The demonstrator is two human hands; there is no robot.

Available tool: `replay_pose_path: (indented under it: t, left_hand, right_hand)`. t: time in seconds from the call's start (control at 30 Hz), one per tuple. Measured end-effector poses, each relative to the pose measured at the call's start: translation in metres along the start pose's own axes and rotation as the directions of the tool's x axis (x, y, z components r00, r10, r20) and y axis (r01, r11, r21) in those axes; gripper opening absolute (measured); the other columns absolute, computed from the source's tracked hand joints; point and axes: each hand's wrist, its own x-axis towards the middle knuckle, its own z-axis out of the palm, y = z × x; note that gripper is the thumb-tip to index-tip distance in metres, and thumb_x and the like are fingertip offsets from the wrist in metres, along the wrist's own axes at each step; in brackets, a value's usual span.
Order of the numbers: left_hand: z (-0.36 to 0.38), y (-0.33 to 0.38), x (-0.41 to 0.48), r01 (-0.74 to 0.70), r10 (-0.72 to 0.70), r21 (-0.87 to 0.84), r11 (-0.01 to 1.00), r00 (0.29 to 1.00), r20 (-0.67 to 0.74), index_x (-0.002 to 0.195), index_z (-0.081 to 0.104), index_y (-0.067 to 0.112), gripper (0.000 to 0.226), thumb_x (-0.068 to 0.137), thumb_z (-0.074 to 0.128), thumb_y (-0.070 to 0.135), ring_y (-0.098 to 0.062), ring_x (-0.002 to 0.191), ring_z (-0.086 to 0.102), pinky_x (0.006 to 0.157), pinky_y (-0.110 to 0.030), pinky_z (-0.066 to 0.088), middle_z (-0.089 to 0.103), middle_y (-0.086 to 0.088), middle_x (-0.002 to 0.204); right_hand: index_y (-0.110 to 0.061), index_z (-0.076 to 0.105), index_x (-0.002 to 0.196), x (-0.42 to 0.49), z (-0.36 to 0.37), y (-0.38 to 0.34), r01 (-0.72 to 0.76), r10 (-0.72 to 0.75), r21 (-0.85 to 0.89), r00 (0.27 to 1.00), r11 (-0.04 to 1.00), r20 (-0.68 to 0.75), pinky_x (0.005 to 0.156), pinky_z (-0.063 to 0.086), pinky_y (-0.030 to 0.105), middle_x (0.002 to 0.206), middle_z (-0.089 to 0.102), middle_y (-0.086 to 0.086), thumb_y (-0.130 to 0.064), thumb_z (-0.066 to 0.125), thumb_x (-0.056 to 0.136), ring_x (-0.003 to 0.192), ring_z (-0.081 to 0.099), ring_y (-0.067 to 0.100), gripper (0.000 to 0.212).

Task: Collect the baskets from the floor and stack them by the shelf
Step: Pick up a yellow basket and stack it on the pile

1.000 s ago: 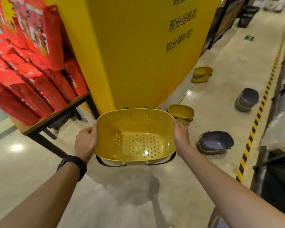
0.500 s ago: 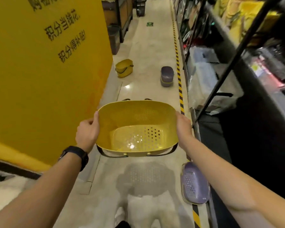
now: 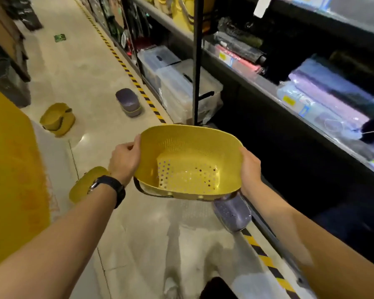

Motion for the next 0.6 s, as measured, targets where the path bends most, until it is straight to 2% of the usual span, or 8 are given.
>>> replay_pose_path:
  t: [0.07,0.13,0.17,0.23,0.33,0.43,0.53,0.6]
  left_hand:
    - [0.033,0.017,0.013,-0.046,0.042,0.05,0.998,0.997,0.062,0.073,0.064,0.005,0.079,0.088,0.036,0.078,-0.025,0.061,0.05,0.06,-0.037,0.037,0.057,-0.004,0.065]
    - [0.067,0.034,0.02,-0.105,0.093,0.084,0.991,0.986,0.138,0.073,0.062,0.012,0.073,0.089,0.035,0.077,-0.026,0.064,0.052,0.062,-0.037,0.039,0.059,-0.006,0.069]
    - [0.085,0.043,0.022,-0.136,0.116,0.1,0.986,0.977,0.18,0.074,0.061,0.016,0.068,0.09,0.035,0.077,-0.025,0.064,0.052,0.063,-0.036,0.039,0.059,-0.006,0.07]
    - [0.117,0.06,0.022,-0.166,0.133,0.115,0.979,0.96,0.246,0.074,0.063,0.016,0.069,0.091,0.036,0.076,-0.023,0.061,0.051,0.06,-0.034,0.038,0.058,-0.003,0.066]
    - [0.159,0.083,0.019,-0.231,0.185,0.113,0.966,0.93,0.319,0.058,0.058,0.016,0.07,0.093,0.036,0.073,-0.019,0.054,0.049,0.053,-0.031,0.034,0.052,0.006,0.051]
    - [0.193,0.103,0.015,-0.275,0.226,0.059,0.96,0.879,0.42,0.052,0.038,0.016,0.07,0.094,0.038,0.072,-0.02,0.049,0.039,0.054,-0.033,0.027,0.039,0.008,0.042]
    - [0.224,0.118,0.014,-0.311,0.25,0.041,0.949,0.829,0.499,0.05,0.038,0.018,0.068,0.096,0.04,0.068,-0.017,0.047,0.037,0.054,-0.033,0.026,0.037,0.006,0.045]
    - [0.243,0.125,0.013,-0.329,0.265,0.027,0.944,0.803,0.534,0.046,0.034,0.022,0.068,0.096,0.04,0.067,-0.015,0.045,0.036,0.054,-0.033,0.027,0.036,0.007,0.043]
  right_hand:
    - [-0.03,0.075,0.066,0.007,-0.026,0.001,-0.004,0.006,0.024,0.996,1.0,-0.086,0.063,0.051,0.027,0.067,0.071,-0.012,-0.034,0.064,0.089,0.069,0.065,0.009,0.025]
    - [-0.029,0.071,0.07,0.016,-0.052,0.003,-0.005,0.011,0.042,0.989,0.999,-0.151,0.053,0.048,0.02,0.063,0.068,-0.013,-0.035,0.061,0.092,0.059,0.063,0.001,0.024]
    - [-0.029,0.07,0.073,0.02,-0.064,0.004,-0.004,0.014,0.056,0.983,0.998,-0.181,0.053,0.048,0.02,0.064,0.068,-0.013,-0.034,0.059,0.093,0.058,0.063,0.0,0.024]
    - [-0.026,0.07,0.074,0.029,-0.089,0.005,-0.014,0.034,0.086,0.972,0.996,-0.234,0.065,0.05,0.027,0.07,0.067,-0.007,-0.031,0.058,0.095,0.067,0.062,0.008,0.025]
    - [-0.023,0.065,0.066,0.044,-0.122,0.006,-0.035,0.073,0.122,0.941,0.992,-0.33,0.076,0.044,0.037,0.064,0.062,-0.005,-0.024,0.058,0.096,0.072,0.055,0.016,0.03]
    - [-0.023,0.066,0.066,0.049,-0.149,0.005,-0.051,0.114,0.165,0.908,0.985,-0.403,0.073,0.045,0.038,0.067,0.062,-0.002,-0.028,0.06,0.095,0.073,0.056,0.018,0.031]
    - [-0.021,0.065,0.067,0.052,-0.169,0.005,-0.066,0.127,0.142,0.866,0.988,-0.484,0.061,0.044,0.031,0.068,0.061,0.0,-0.031,0.058,0.095,0.067,0.055,0.015,0.03]
    - [-0.022,0.062,0.069,0.053,-0.178,0.008,-0.073,0.129,0.127,0.85,0.989,-0.512,0.066,0.044,0.034,0.072,0.06,0.0,-0.029,0.053,0.097,0.07,0.055,0.016,0.03]
